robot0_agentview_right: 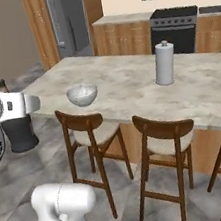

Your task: There is a bowl on the dining counter. Grab a lemon wedge from the fridge and place it in the bowl. Then get the liquor bottle and glass cup from the cabinet and place them next to the bowl.

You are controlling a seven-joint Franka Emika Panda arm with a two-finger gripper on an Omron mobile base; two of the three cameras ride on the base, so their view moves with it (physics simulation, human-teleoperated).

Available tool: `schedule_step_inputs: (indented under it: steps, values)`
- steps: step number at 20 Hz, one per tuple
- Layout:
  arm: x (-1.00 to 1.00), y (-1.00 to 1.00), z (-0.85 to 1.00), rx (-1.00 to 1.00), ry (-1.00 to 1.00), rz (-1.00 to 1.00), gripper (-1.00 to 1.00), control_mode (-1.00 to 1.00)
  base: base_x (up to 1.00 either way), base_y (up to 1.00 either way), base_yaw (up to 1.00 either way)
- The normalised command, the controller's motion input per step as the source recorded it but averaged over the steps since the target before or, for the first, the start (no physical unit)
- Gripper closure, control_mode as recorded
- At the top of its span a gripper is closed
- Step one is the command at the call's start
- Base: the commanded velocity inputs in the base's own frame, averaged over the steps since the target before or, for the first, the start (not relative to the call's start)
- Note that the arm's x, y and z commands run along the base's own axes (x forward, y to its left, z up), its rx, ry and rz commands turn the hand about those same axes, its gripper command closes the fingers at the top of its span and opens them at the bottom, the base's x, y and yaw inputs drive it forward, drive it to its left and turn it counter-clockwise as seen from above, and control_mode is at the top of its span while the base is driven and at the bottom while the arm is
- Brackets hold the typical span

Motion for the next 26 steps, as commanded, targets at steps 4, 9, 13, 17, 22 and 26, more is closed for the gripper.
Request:
schedule_step_inputs:
  steps: [4,9,13,17,22,26]
  values:
    - [0.00,0.00,0.00,0.00,0.00,0.00,1.00,1.00,0.39,0.79,-0.49]
    - [0.00,0.00,0.00,0.00,0.00,0.00,1.00,1.00,0.43,0.72,-0.48]
    - [0.00,0.00,0.00,0.00,0.00,0.00,1.00,1.00,0.56,0.60,-0.45]
    - [0.00,0.00,0.00,0.00,0.00,0.00,1.00,1.00,0.79,0.52,-0.36]
    - [0.00,0.00,0.00,0.00,0.00,0.00,1.00,1.00,0.98,0.38,-0.19]
    - [0.00,0.00,0.00,0.00,0.00,0.00,1.00,1.00,0.95,0.21,-0.03]
